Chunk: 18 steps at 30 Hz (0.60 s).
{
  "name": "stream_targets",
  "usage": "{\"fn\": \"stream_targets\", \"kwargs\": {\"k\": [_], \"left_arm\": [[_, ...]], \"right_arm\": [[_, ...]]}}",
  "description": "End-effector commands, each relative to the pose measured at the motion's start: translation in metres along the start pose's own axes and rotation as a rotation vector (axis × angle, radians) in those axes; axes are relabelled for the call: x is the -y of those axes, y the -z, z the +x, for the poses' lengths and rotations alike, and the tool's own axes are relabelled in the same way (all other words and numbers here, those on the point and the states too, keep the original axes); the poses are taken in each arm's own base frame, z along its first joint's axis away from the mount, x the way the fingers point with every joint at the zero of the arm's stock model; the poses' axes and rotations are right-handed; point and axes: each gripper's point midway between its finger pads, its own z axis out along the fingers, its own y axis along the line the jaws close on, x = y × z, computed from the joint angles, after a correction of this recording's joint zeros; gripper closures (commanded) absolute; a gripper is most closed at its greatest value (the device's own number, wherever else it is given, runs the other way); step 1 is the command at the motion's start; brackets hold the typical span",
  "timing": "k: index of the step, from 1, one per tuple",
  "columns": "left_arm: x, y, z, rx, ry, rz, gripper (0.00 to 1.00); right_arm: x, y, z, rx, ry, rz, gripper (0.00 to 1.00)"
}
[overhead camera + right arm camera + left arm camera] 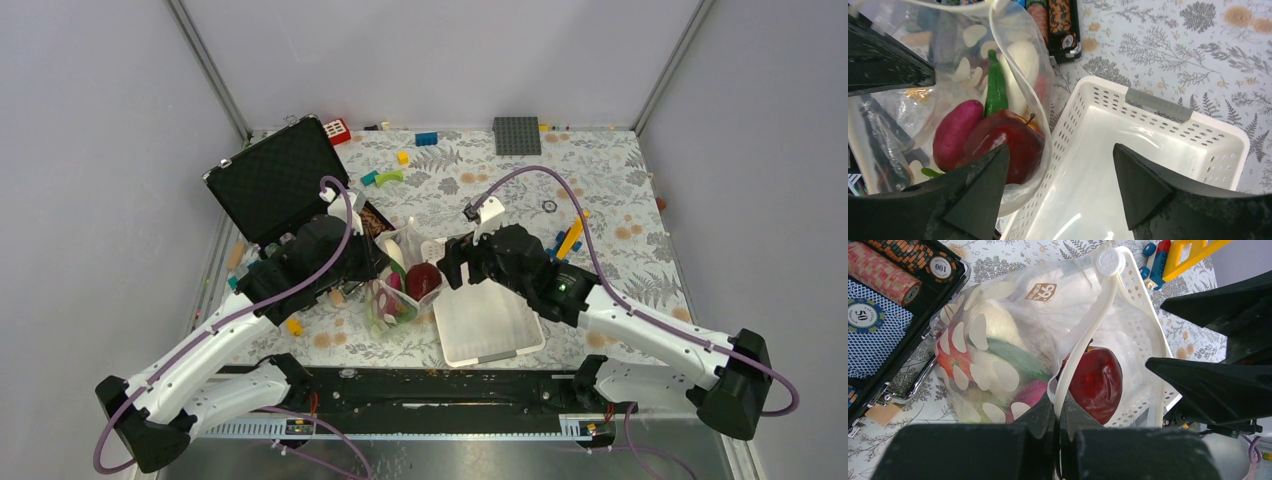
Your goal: Place the food in the zip-top bag and seal the zipper
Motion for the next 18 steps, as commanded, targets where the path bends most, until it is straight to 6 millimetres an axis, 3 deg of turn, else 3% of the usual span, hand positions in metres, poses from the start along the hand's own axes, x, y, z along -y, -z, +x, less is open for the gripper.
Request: {"fn": "stream_targets", "kwargs": {"k": [1,7,11,15,18], "left_arm": [[0.004,0.002,-0.01,0.047,0.017,0.019,1.0],[0.004,0.002,-0.01,0.047,0.018,0.02,1.0],[0.005,0.003,-0.009,0.043,0.016,0.024,1.0],[0.007,0.002,-0.006,0.027,0.009,0.039,1.0],[0.014,0.002,-0.004,0.014,0.0,0.075,1.0]], "right_arm": [[-0.007,-0.001,-0.011,0.001,-0.026,-0.005,0.19],[-0.014,-0.01,-0.009,-0.004,-0.011,-0.038,0.37],[-0.024,-0.014,-0.009,-0.015,0.0,-0.09,0.58],[-0.029,-0.016,-0.014,0.003,0.018,-0.119,0.71],[-0.032,-0.017,-0.019,0.013,0.02,-0.132,0.9]]}}
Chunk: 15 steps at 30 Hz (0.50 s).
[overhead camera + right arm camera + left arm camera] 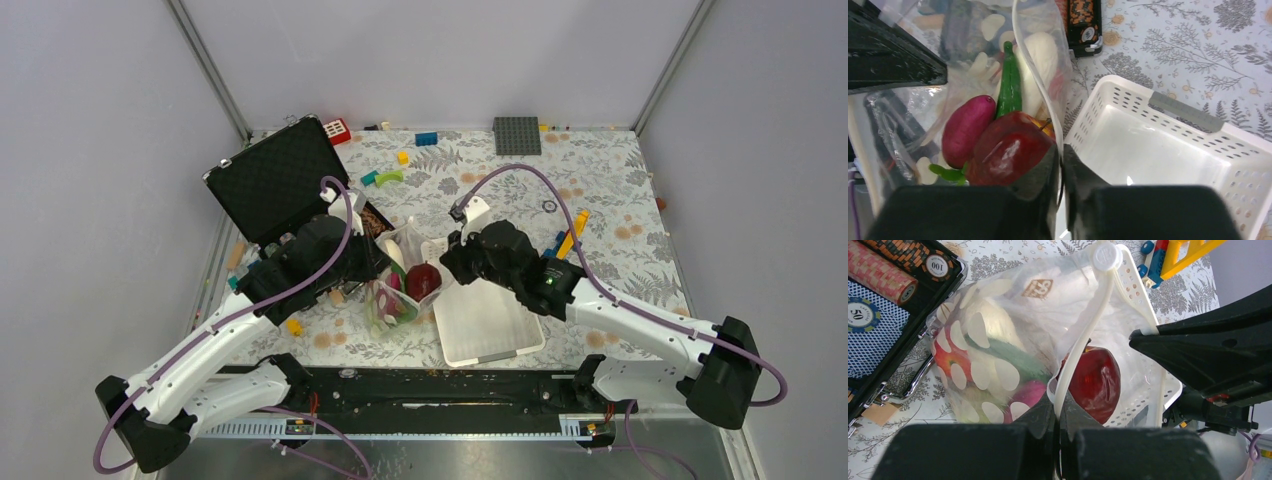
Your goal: Place the food in the zip-top bag and seal the zipper
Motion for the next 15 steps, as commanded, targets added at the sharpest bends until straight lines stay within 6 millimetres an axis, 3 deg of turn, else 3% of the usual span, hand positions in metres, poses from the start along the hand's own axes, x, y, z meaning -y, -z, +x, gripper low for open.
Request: {"fn": "stream_targets", "kwargs": {"k": [1,8,12,15], "left_arm": [[0.013,0.002,-0.006,0.024,-0.005,0.072,1.0],[0.019,-0.001,-0.006,0.012,-0.017,0.1,0.96],[0.028,-0.001,-0.004,0.0,-0.032,0.153,0.82],[0.034,0.002,-0.005,0.006,-0.041,0.19,0.65]], "right_arm": [[-0.024,0.002,-0.044,0.122,0.011,-0.097,0.97],[-0.047,0.004,-0.051,0.142,-0.022,-0.213,1.0],[-0.047,0.005,-0.056,0.161,-0.108,-0.204,1.0],[-0.051,0.006,-0.062,0.193,-0.228,-0.217,1.0]]}}
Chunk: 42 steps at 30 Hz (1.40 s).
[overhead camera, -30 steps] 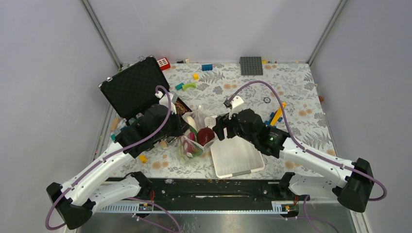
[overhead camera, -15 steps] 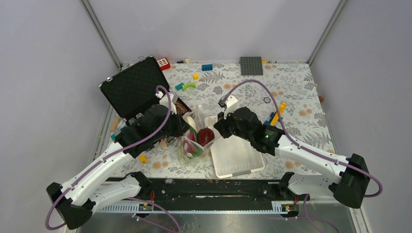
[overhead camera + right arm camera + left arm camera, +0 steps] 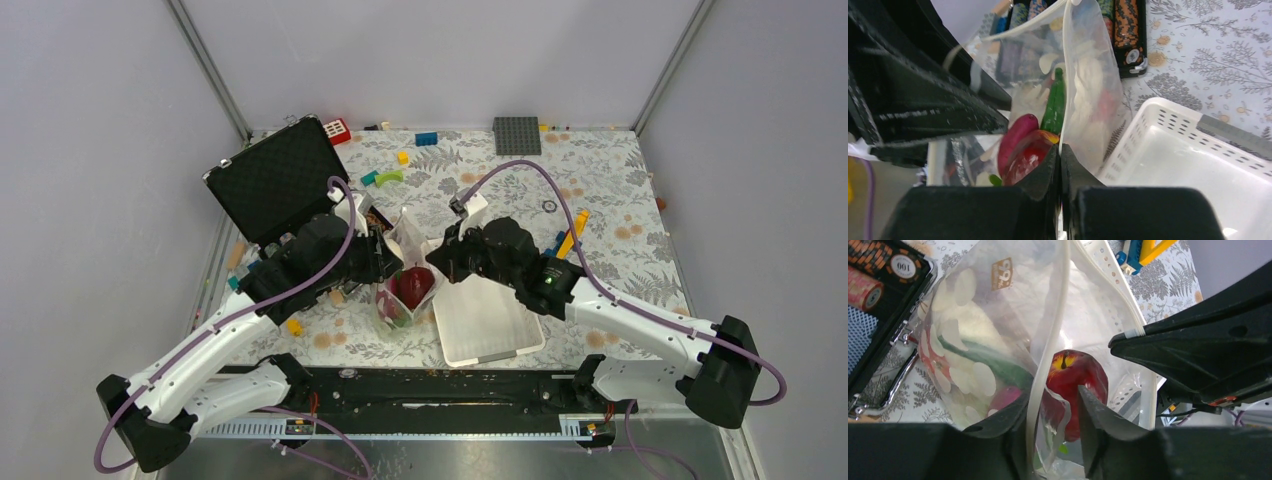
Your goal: Place the food in the zip-top bag and seal the zipper
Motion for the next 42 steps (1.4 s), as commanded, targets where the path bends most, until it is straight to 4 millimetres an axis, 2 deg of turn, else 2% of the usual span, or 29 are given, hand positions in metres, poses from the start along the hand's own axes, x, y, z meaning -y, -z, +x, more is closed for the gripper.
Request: {"fn": "stream_targets", "kwargs": {"k": [1,7,12,16,19,25,28,29,33,37,40,42], "left_arm": [[0.025,0.003,-0.012,0.045,-0.028,0.131,0.6],[0.045,0.009,-0.007,0.025,-0.052,0.256,0.44],[0.053,0.015,0.0,0.01,-0.07,0.324,0.31],[0.049,0.014,0.001,0.019,-0.072,0.313,0.23],[0.046,0.008,0.004,0.007,-0.07,0.297,0.22],[0.042,-0.002,0.002,0.002,-0.073,0.249,0.21],[0.034,-0.002,-0.001,0.009,-0.081,0.178,0.2],[0.028,0.0,-0.002,0.008,-0.085,0.142,0.16],[0.008,0.017,-0.015,0.046,-0.093,-0.022,0.02],[0.015,0.042,-0.026,0.058,-0.071,-0.029,0.01],[0.014,0.055,-0.024,0.025,-0.067,-0.053,0.01],[0.005,0.062,-0.018,-0.013,-0.066,-0.116,0.01]], "right_arm": [[-0.026,0.0,-0.042,0.154,-0.186,-0.077,1.0],[-0.032,-0.014,-0.056,0.242,-0.377,-0.086,1.0],[-0.027,-0.02,-0.062,0.292,-0.434,-0.033,1.0],[-0.019,-0.017,-0.068,0.349,-0.465,0.028,1.0],[-0.012,-0.014,-0.071,0.375,-0.464,0.108,1.0],[-0.004,-0.019,-0.065,0.384,-0.468,0.245,1.0],[0.005,-0.015,-0.068,0.421,-0.475,0.309,1.0],[0.008,-0.013,-0.071,0.432,-0.473,0.328,1.0],[0.006,-0.008,-0.077,0.454,-0.467,0.333,1.0],[0.003,-0.012,-0.077,0.449,-0.472,0.329,1.0],[-0.002,-0.015,-0.078,0.457,-0.495,0.309,1.0],[-0.002,-0.015,-0.079,0.466,-0.507,0.307,1.0]]}}
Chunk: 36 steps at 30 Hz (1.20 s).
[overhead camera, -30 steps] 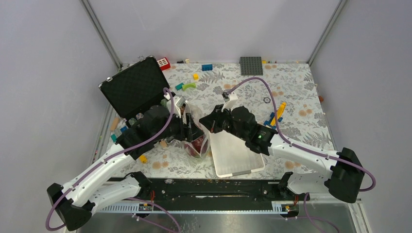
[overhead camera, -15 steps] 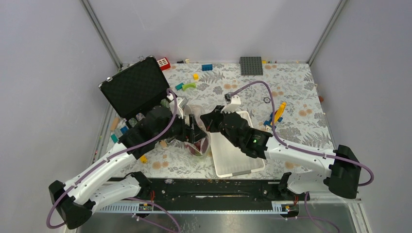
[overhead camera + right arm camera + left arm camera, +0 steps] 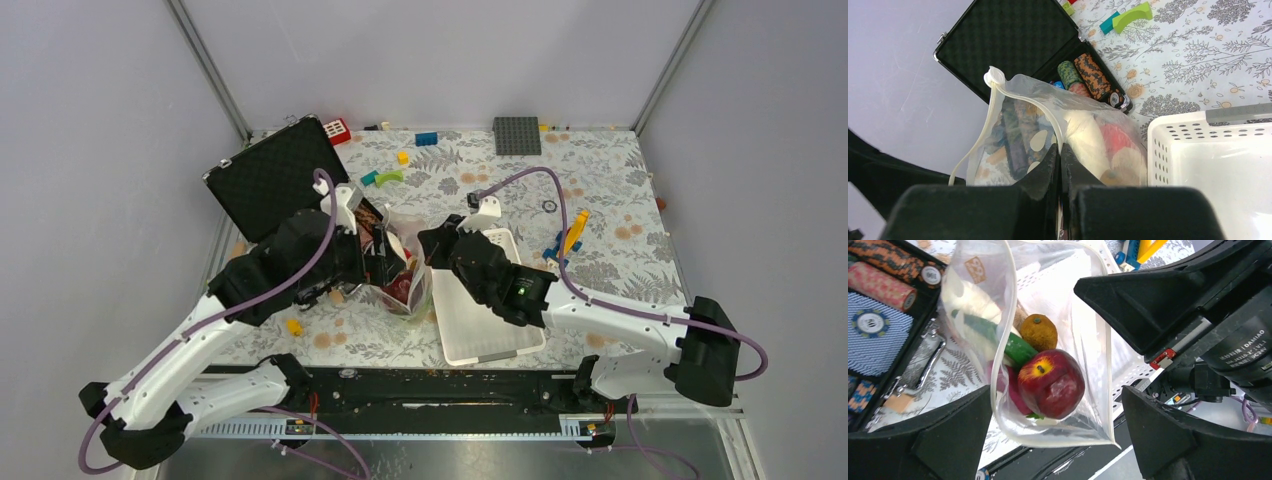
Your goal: Place the food in the zip-top bag and seal the zipper
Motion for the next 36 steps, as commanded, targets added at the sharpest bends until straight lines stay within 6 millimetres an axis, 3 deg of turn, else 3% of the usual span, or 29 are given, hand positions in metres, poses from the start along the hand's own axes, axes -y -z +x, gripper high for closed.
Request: {"fn": "stream_targets", "kwargs": {"k": [1,4,9,11,14,16,19,22,26,30,32,36], "left_arm": [[-0.019,0.025,0.002,-0.038,0.011,-0.141,0.01],[-0.025,0.031,0.011,-0.087,0.034,-0.204,0.01],[-0.007,0.033,0.035,-0.146,0.094,-0.127,0.01],[-0.009,0.03,0.041,-0.129,0.164,-0.134,0.02],[-0.033,0.017,0.05,-0.072,0.28,-0.254,0.12],[-0.04,0.007,0.053,-0.034,0.341,-0.28,0.25],[-0.022,-0.01,0.04,0.046,0.375,-0.158,0.39],[-0.017,-0.017,0.032,0.087,0.383,-0.13,0.54],[-0.023,-0.018,0.024,0.113,0.34,-0.172,0.98],[-0.046,-0.014,0.005,0.175,0.227,-0.296,1.0],[-0.055,-0.015,-0.004,0.178,0.169,-0.331,1.0],[-0.059,-0.029,-0.018,0.154,0.066,-0.279,1.0]], "right_arm": [[-0.024,0.0,-0.03,0.107,-0.105,-0.025,1.0],[-0.023,-0.002,-0.03,0.127,-0.117,-0.01,1.0],[-0.032,-0.004,-0.027,0.123,-0.116,-0.034,1.0],[-0.034,-0.004,-0.025,0.118,-0.121,-0.048,1.0],[-0.036,-0.003,-0.022,0.11,-0.12,-0.064,1.0],[-0.033,-0.002,-0.021,0.112,-0.116,-0.054,1.0],[-0.033,0.0,-0.019,0.102,-0.108,-0.059,1.0],[-0.032,0.004,-0.016,0.092,-0.093,-0.068,1.0],[-0.026,0.014,-0.012,0.076,-0.044,-0.078,1.0],[-0.022,0.032,0.004,-0.009,0.108,-0.184,1.0],[-0.029,0.049,0.026,-0.117,0.218,-0.316,0.99],[-0.039,0.09,0.066,-0.366,0.295,-0.52,0.84]]}}
